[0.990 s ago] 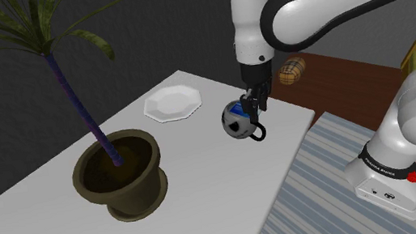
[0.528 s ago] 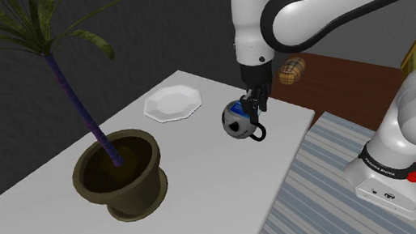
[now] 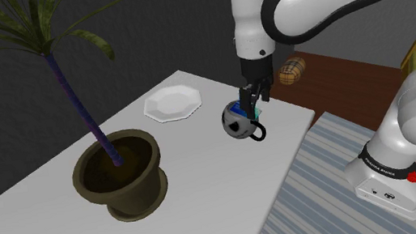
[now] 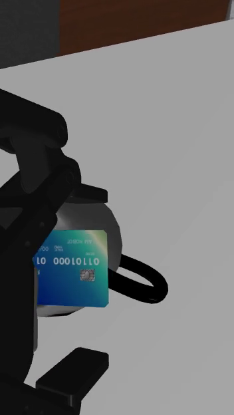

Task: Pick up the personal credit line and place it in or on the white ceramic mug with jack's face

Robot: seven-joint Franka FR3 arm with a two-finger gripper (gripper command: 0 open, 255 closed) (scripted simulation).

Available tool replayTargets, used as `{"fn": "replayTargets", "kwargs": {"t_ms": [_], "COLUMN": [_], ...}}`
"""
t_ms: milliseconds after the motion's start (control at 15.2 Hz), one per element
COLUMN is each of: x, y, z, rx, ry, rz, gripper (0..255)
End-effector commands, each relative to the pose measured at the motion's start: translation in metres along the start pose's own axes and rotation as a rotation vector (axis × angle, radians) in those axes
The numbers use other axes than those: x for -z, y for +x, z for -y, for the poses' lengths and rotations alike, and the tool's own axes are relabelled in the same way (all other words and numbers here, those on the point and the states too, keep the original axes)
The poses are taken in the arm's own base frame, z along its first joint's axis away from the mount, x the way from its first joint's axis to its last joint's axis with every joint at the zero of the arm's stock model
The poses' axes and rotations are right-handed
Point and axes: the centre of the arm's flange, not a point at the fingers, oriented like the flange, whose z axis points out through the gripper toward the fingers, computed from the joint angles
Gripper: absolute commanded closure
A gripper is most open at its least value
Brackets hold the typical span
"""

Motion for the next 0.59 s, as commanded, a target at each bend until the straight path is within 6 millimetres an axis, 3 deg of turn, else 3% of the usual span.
{"fn": "replayTargets", "kwargs": {"t_ms": [0, 66, 528], "x": [0.024, 0.034, 0.034], "y": [0.002, 0.002, 0.002], "z": [0.0, 0.0, 0.0], "rx": [0.0, 0.0, 0.0], "ry": [0.0, 0.0, 0.0], "rz": [0.001, 0.001, 0.001], "gripper": [0, 0, 0]}}
